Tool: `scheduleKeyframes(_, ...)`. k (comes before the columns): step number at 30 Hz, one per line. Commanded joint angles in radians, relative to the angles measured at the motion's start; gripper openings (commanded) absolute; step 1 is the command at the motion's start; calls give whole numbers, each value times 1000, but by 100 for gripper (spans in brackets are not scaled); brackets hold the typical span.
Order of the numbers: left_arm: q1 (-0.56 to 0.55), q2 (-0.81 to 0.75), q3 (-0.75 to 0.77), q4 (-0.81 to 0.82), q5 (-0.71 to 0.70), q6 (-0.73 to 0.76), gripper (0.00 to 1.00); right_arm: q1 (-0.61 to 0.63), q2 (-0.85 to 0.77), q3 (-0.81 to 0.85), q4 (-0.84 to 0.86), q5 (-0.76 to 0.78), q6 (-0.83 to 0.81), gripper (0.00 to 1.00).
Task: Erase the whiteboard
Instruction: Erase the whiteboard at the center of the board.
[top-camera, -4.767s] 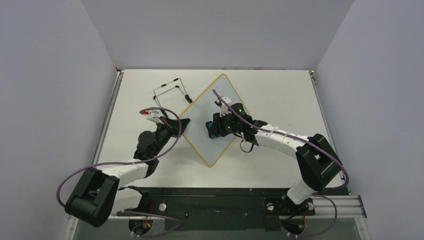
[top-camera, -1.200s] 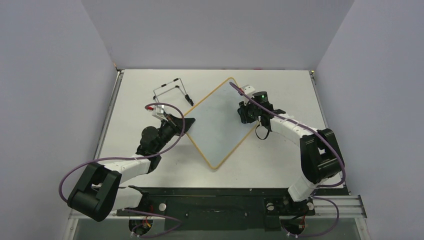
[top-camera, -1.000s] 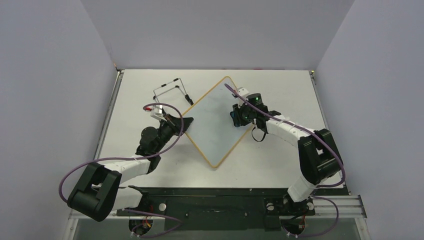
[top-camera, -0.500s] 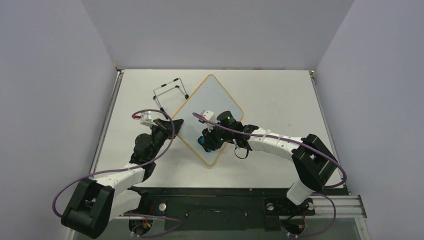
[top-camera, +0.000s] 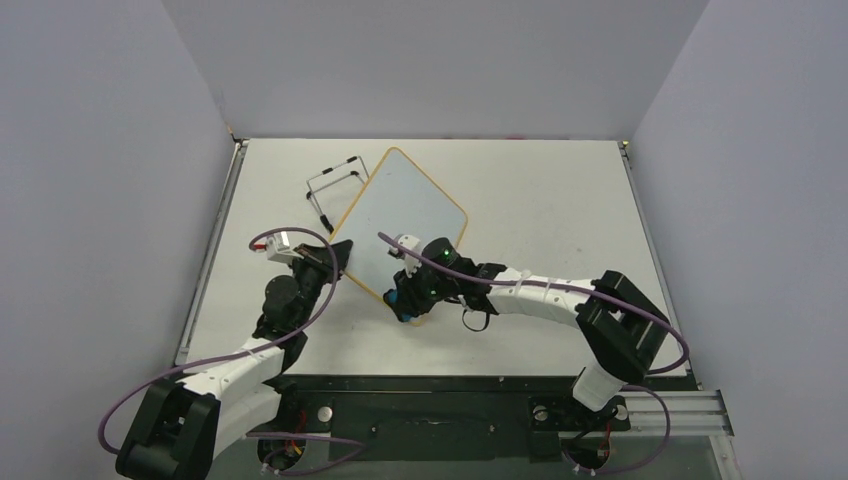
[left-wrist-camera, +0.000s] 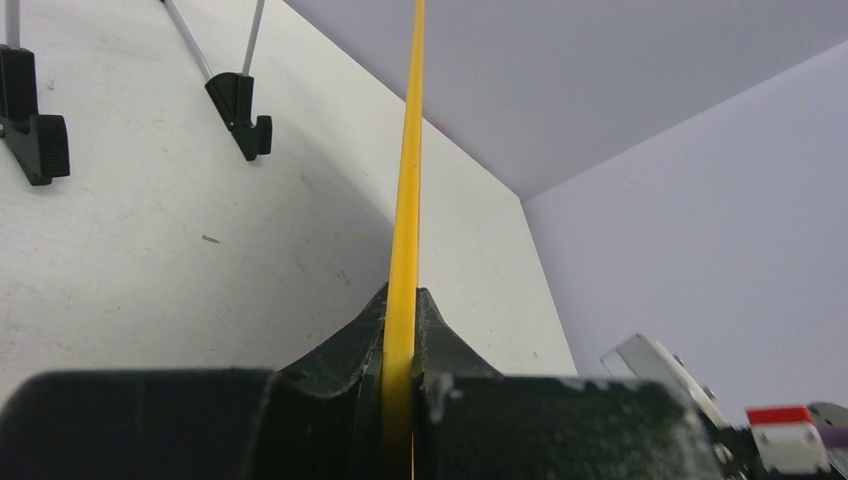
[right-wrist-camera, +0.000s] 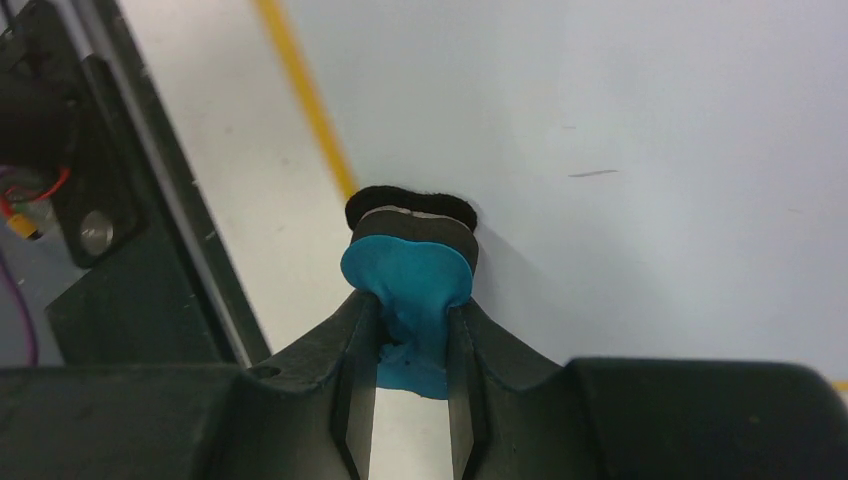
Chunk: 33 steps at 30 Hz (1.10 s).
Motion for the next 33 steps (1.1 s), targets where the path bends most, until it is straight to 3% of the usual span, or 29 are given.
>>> scheduleKeyframes(1,2,-55,23,200,-33,-84,0,60,13,33,67,-58,30,0)
scheduleKeyframes(11,1,-53,26,226,0,-100,0,-162,92,13,72,100,98,0)
scheduleKeyframes(15,1,-43,25,244,30,-106,0,-187,154,43,31,116,97,0)
scheduleKeyframes(18,2,-33,27,254,61,-110,0,-164,160,64,20,94,81,0)
scheduleKeyframes(26,-25,13,34,289,89,-110,0,85,21,153,-2,114,-42,0)
scheduleKeyframes(33,-27,-29,63,244,142,-81,0,64,12,216,-56,84,-84,0)
